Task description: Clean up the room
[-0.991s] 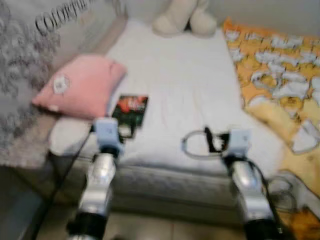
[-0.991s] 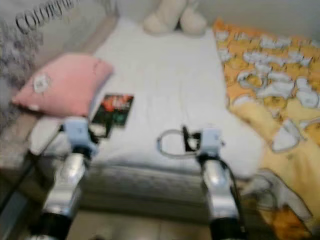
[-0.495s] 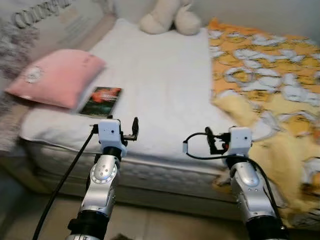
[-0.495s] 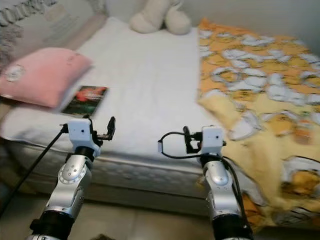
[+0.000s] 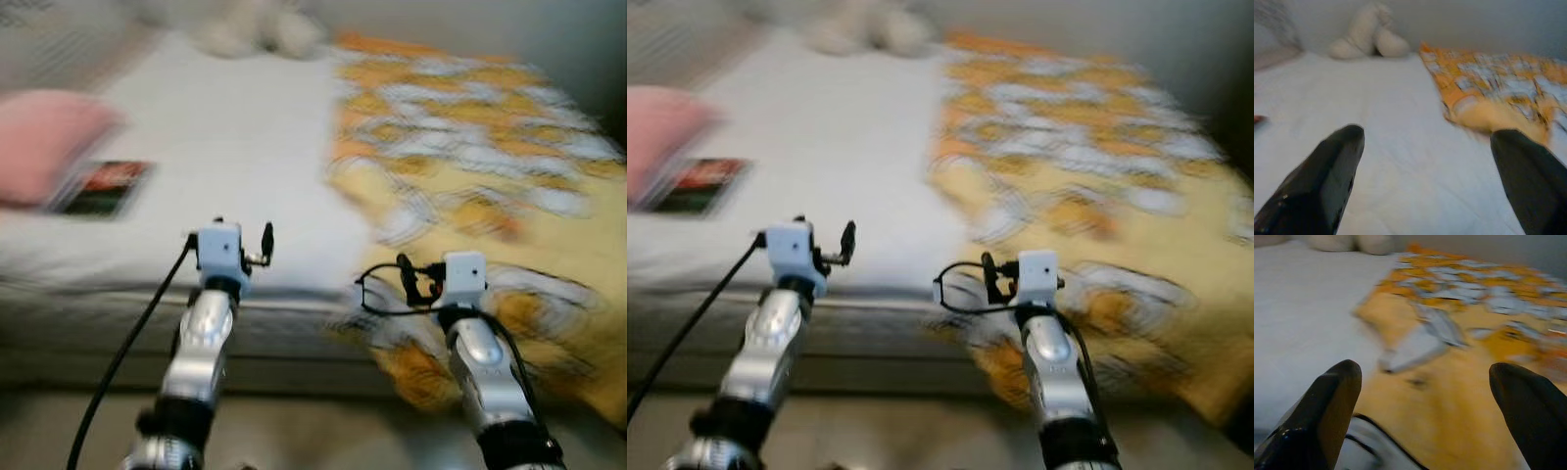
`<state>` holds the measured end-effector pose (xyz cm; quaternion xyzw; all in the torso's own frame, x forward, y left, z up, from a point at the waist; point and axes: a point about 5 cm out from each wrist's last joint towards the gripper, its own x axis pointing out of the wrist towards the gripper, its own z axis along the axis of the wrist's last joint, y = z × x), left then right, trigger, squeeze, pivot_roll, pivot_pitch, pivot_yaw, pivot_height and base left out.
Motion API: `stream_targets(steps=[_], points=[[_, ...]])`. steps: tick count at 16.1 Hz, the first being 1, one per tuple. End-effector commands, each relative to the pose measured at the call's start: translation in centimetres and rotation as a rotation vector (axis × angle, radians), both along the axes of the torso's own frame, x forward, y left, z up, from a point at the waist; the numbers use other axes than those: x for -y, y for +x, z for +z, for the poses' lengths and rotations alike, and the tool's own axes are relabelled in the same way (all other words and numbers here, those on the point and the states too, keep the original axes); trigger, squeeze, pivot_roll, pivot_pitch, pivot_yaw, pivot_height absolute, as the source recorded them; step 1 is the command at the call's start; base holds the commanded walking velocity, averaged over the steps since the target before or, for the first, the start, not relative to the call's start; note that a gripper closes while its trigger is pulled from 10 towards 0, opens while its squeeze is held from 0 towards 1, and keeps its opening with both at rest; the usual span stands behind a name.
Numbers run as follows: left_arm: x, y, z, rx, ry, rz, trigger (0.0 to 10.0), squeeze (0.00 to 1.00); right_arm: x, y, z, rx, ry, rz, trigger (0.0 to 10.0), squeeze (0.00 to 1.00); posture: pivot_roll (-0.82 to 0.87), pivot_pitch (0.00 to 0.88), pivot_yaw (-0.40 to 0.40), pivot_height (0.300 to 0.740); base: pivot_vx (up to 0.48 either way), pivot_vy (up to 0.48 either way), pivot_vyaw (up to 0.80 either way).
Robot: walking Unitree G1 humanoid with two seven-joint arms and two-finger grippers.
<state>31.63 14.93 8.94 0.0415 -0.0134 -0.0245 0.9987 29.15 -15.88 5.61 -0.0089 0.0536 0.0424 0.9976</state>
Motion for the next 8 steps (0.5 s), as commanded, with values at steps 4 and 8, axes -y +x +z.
stream_targets(steps=[4, 8], points=[[-0.6, 1.0, 0.0, -0.04, -0.036, -0.001, 10.0, 0.0, -0.4, -0.3, -0.3, -0.007, 0.012, -0.001, 10.0, 0.0, 0.02, 0.0, 0.003, 0.74, 0.139, 0.196, -0.69], [-0.9, 1.7, 0.3, -0.037, -0.036, 0.023, 10.0, 0.0, -0.1, -0.4, -0.2, 0.007, 0.015, -0.019, 10.0, 0.0, 0.01, 0.0, 0.0, 0.74, 0.265, 0.399, -0.52]])
